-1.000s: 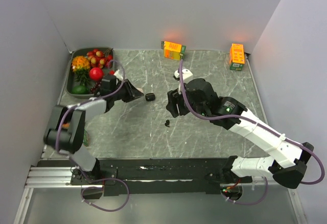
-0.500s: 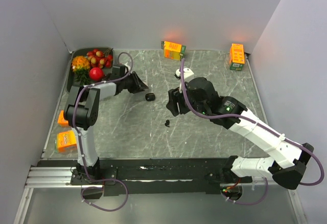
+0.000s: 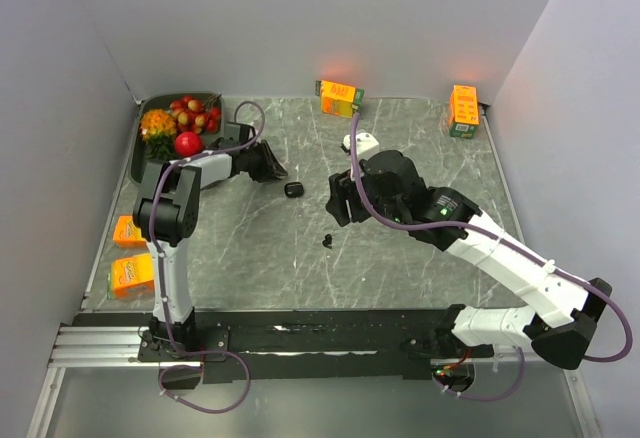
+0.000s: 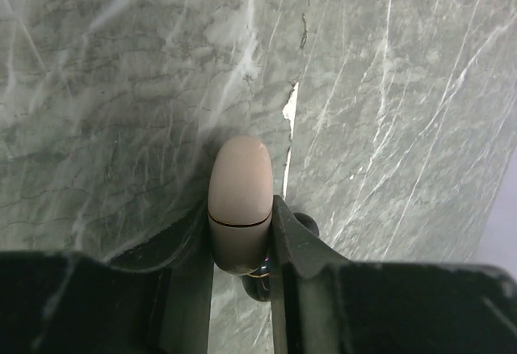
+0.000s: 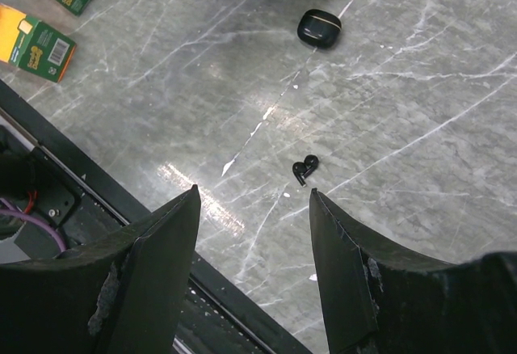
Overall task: Insert the wireless bluetooth earbuds into the charging case
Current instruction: Place the charging case at the center of the board.
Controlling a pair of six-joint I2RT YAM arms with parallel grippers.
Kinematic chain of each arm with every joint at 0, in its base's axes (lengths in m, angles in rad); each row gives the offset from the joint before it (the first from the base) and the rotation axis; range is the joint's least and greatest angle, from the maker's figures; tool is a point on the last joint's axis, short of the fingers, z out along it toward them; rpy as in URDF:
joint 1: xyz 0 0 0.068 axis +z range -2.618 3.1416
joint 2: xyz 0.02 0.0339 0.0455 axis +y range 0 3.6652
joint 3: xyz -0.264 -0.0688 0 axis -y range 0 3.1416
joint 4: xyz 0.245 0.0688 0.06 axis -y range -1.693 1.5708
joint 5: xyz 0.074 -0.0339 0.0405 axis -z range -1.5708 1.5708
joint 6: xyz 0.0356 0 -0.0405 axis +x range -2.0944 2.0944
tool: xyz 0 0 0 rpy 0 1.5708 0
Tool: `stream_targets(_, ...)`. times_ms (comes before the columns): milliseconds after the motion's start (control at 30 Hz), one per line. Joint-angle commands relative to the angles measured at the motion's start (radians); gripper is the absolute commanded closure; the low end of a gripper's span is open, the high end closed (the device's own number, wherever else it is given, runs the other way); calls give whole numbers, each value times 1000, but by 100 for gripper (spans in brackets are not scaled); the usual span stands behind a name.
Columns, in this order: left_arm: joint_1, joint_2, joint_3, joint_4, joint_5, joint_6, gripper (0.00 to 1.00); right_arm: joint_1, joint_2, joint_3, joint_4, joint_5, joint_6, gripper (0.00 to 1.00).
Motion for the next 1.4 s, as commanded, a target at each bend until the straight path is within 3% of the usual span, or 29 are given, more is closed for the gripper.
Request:
stream_targets(0,-1,-11,2,-58,-64,25,64,-8,-4,8,12,14,0,36)
stream_targets(67,-1,-25,-7,-62,-72,27,51,-7,-7,8,12,17,0,36)
stream_targets(300,-1,-68,-24,-101,-96,36,45,-8,-21,3,15,17,5,36)
stream_targets(333,-1,-74,-21,-110,-102,38,25,-8,-21,3,16,17,6,36)
stream_targets(500,-1,-164,-12,-206,-165,56,20,-8,-35,-3,19,14,13,36)
stream_targets(533,-1,-196,-9,-223,-173,59,4,-8,-37,-3,21,16,11,36)
stream_targets(633,-31,-293,-30,-259,-243,50,4,-10,-43,-14,29,19,13,36)
stream_targets(700,-97,-347,-78,-260,-385,0,4,-8,-47,-21,35,22,19,36)
stream_targets(800,-206,-494,-253,-118,-585,-91,4,-8,-55,-40,46,26,25,36)
stream_targets(867,-208,-574,-345,17,-526,-201,4,-8,-61,-51,47,26,26,36)
stream_targets(900,-209,-577,-371,29,-433,-205,4,-8,-63,-52,47,31,26,36)
stream_targets(967,-247,-568,-377,37,-446,-200,4,-8,-64,-52,42,36,26,36)
stream_targets(1033,-321,-543,-367,33,-543,-191,4,-8,-67,-54,39,42,23,36)
stream_targets(1200,-385,-375,-215,-131,-659,-274,4,-8,-81,-63,44,57,25,36)
stream_targets(1367,-423,-310,-130,-225,-796,-332,4,-8,-107,-72,38,80,25,36)
